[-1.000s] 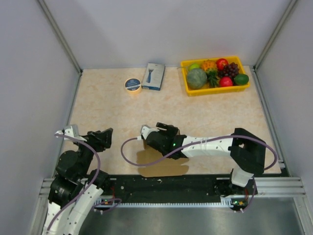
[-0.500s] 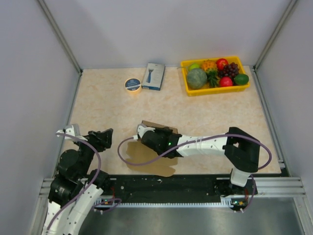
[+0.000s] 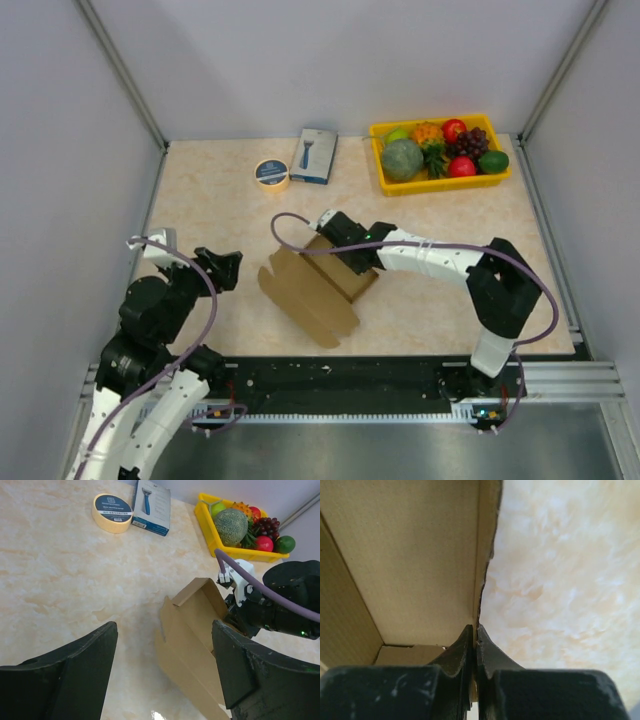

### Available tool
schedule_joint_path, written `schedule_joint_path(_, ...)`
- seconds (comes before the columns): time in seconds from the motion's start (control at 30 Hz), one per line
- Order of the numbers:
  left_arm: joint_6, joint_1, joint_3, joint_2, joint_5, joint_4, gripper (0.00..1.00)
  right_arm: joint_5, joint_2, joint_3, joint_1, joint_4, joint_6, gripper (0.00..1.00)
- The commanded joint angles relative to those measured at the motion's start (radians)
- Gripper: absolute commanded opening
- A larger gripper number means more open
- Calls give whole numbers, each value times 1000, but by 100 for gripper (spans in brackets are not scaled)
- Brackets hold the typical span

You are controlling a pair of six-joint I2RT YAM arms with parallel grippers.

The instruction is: Fold the paper box

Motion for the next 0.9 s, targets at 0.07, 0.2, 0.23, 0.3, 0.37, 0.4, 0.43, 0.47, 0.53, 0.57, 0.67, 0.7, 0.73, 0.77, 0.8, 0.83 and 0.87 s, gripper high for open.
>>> schedule_joint_path(0.07, 36, 4, 117, 176, 29, -3, 81, -384, -125, -122, -172, -80, 293, 0)
schedule_joint_path(0.2, -3, 5, 87, 250, 199, 66, 81, -492, -145, -185, -268, -90, 475, 0)
schedule_joint_path(0.23, -17, 5, 67, 256, 242, 97, 81, -501, -148, -192, -288, -90, 508, 0)
schedule_joint_path(0.3, -65, 5, -8, 265, 380, 207, 82, -494, -152, -197, -292, -94, 575, 1)
schedule_joint_path(0.37, -114, 4, -89, 284, 452, 271, 81, -479, -149, -197, -292, -96, 616, 2)
schedule_joint_path(0.4, -128, 4, -119, 293, 520, 337, 79, -472, -138, -200, -292, -96, 631, 2)
schedule_joint_path(0.43, -146, 4, -145, 302, 543, 367, 79, -466, -129, -202, -292, -96, 648, 3)
schedule_joint_path(0.47, -180, 4, -192, 320, 571, 390, 77, -472, -119, -202, -292, -96, 683, 3)
schedule_joint_path(0.53, -207, 4, -234, 331, 635, 452, 76, -488, -103, -206, -291, -85, 725, 5)
schedule_joint_path(0.57, -223, 4, -265, 336, 653, 468, 75, -503, -102, -212, -292, -77, 768, 6)
schedule_joint_path(0.67, -250, -4, -321, 316, 690, 537, 76, -547, -145, -263, -292, 17, 858, 11)
schedule_joint_path(0.7, -252, -7, -331, 307, 697, 551, 79, -560, -159, -293, -292, 44, 877, 12)
schedule_joint_path(0.73, -252, -18, -337, 296, 701, 560, 80, -573, -171, -306, -292, 91, 892, 15)
schedule_joint_path(0.77, -246, -24, -346, 282, 697, 571, 84, -596, -187, -320, -292, 111, 915, 18)
schedule_joint_path(0.8, -241, -30, -346, 281, 694, 571, 88, -609, -193, -327, -292, 125, 921, 21)
schedule_joint_path(0.83, -234, -42, -345, 279, 694, 571, 90, -626, -199, -334, -292, 169, 926, 26)
schedule_joint_path(0.87, -222, -48, -337, 285, 680, 563, 91, -644, -217, -350, -292, 188, 941, 30)
